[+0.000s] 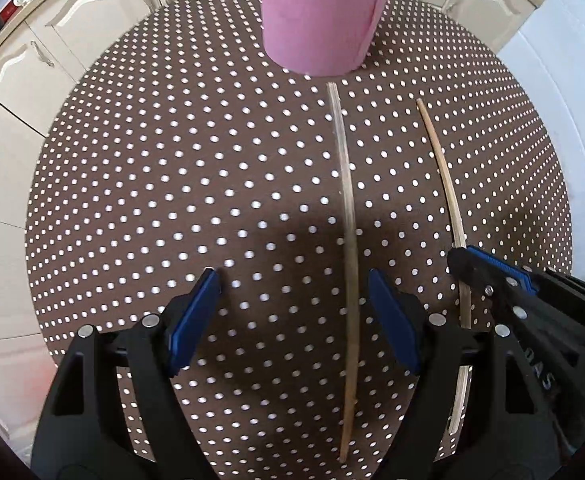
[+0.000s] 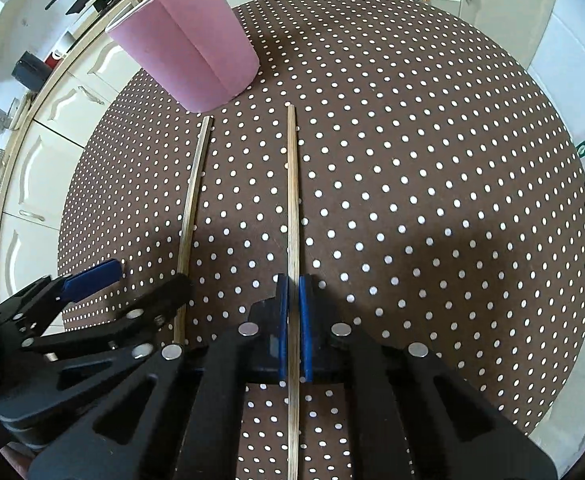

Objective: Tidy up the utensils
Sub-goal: 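Close the right tool on one chopstick while the left tool grasps the other, then lift the left tool's chopstick up over the pink cup while the right tool carries its own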

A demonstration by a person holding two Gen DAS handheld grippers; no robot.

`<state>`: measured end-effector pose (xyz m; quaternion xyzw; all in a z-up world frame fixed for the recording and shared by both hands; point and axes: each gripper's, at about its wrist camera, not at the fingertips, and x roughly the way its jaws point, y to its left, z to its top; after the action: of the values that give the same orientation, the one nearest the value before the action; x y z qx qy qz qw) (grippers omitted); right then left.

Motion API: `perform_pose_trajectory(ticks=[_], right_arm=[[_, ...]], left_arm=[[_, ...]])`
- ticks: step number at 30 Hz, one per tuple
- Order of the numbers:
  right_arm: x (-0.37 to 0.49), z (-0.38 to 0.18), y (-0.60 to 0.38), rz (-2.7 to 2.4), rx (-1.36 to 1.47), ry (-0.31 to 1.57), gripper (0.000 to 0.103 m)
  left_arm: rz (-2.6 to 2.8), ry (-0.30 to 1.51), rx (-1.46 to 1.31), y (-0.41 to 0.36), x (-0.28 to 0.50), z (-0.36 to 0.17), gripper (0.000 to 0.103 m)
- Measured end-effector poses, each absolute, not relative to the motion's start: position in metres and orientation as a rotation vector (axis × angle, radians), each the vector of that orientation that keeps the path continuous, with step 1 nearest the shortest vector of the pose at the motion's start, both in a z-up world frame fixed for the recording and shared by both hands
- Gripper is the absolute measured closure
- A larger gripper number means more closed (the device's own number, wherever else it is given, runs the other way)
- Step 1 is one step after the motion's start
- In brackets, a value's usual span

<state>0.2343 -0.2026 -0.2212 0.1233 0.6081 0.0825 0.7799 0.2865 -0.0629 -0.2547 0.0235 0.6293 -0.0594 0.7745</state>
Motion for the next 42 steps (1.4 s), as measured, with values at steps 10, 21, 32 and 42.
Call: perform_pose_trajectory(ticks=[10, 21, 32, 42], right_arm=[[0.21, -0.217, -0.198, 0.18, 0.285, 1.313, 0.098], [0.22, -0.218, -0.188, 0.174, 0.253, 1.322, 0.098], [0.218, -0.207, -0.183, 0.197, 0.271, 1.297, 0.098], [0.215, -0.173, -0.187, 0.218, 0.31, 1.191, 0.098]], left_arm=[[-0.095, 1.29, 0.051, -0.078, 0.305, -0.257, 0.067], [-0.122, 1.291, 0.012, -0.062, 0.305, -0.251, 0.097], [-0.11, 1.242, -0.014, -0.004, 0.24, -0.195, 0.097], [-0.056, 1.183, -0.071, 0.014, 0.217, -0.159, 0.097]])
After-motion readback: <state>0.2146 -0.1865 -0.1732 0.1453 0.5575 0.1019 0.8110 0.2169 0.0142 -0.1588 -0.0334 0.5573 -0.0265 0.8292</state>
